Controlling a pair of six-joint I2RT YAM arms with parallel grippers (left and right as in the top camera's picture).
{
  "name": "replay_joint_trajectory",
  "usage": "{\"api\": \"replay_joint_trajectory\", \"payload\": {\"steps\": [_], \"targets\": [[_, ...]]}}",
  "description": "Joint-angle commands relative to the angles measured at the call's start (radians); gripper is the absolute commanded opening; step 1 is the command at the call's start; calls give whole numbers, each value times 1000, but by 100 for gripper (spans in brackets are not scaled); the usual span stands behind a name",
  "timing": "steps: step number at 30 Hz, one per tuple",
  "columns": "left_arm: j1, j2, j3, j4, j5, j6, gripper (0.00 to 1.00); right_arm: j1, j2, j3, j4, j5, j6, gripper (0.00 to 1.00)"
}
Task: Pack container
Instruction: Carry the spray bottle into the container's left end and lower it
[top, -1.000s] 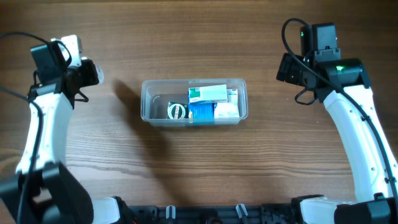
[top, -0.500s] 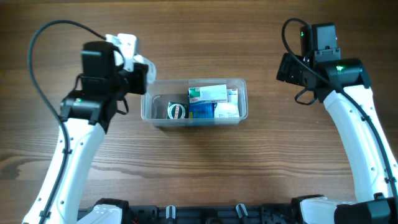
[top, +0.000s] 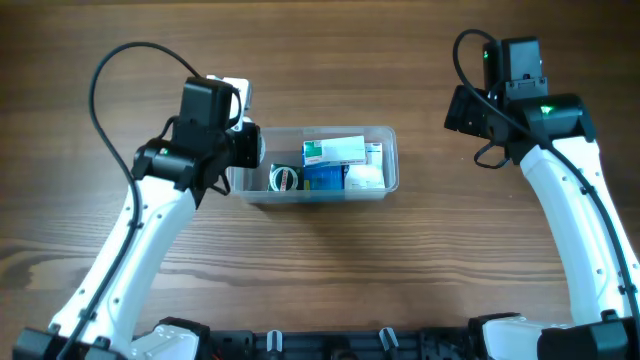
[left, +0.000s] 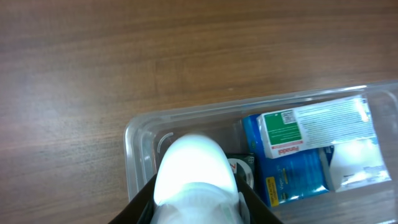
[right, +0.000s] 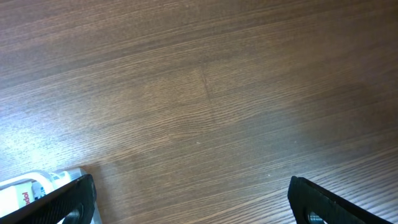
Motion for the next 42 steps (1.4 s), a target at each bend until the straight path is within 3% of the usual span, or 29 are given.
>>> {"api": "replay_joint_trajectory", "payload": {"steps": [1,15,29,35,42], "targets": [[-6,38,2,9,-9,-42,4,0,-4,1,2,19,-12,100],[-8,205,2,87,-68,-104,4,0,-4,1,2,19,-12,100],[-58,230,2,116,-82,-85,4,0,-4,1,3,17,-12,100],[-159,230,2,114,-246,-85,4,0,-4,1,3,17,-12,100],[-164,230,2,101,-331,-85,4,0,-4,1,3,17,-12,100]]}}
